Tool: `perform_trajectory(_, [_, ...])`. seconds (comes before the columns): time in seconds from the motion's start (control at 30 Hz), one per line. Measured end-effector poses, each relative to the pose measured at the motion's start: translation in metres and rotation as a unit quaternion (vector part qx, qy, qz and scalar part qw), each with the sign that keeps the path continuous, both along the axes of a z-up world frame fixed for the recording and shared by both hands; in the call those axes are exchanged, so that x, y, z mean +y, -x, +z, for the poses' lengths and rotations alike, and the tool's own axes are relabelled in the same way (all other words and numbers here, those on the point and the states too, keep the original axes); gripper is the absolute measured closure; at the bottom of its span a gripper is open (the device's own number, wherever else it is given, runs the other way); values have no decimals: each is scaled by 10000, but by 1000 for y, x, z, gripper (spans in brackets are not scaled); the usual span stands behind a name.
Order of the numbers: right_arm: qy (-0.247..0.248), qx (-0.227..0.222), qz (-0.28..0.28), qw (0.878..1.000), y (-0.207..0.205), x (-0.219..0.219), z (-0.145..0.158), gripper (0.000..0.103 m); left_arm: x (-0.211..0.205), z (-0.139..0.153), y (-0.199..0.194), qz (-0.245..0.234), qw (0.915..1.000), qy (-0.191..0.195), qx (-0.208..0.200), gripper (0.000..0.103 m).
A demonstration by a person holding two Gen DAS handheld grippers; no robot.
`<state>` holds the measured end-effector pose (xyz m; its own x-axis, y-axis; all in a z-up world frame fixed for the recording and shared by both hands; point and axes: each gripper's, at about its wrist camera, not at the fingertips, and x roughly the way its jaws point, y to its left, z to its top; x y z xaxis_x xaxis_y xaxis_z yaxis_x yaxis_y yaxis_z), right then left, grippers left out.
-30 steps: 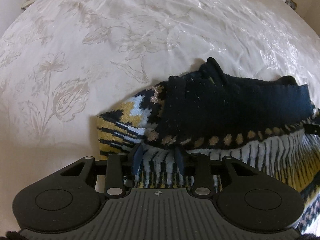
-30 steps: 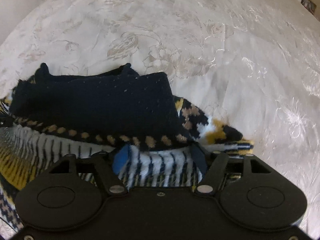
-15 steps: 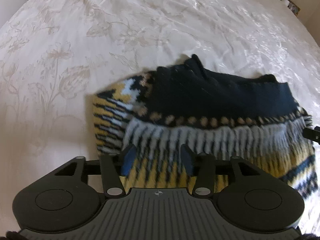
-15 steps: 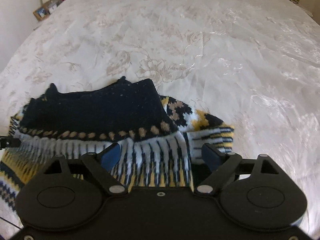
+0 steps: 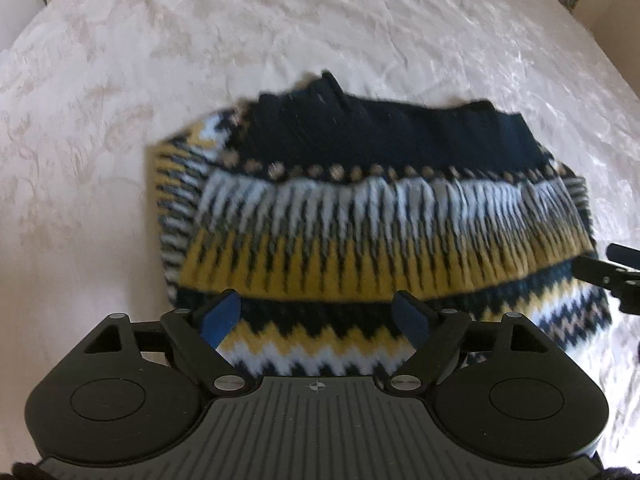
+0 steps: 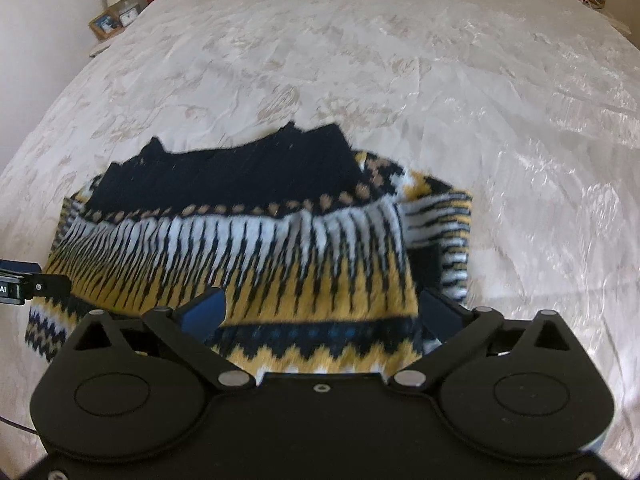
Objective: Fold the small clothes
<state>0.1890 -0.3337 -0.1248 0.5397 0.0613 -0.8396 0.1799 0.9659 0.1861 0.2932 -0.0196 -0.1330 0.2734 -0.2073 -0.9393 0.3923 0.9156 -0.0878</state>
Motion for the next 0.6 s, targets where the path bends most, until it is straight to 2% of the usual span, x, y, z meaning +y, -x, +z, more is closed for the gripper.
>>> perform_trajectory(0.47, [-50,326,193,9993,10,24,-12,0,-10,0,53,130,9999,-67,51,20])
perform_trajectory(0.6, [116,448,327,9984,7,29,-24,0,-6,-2,69,266,9996,-84,95,20])
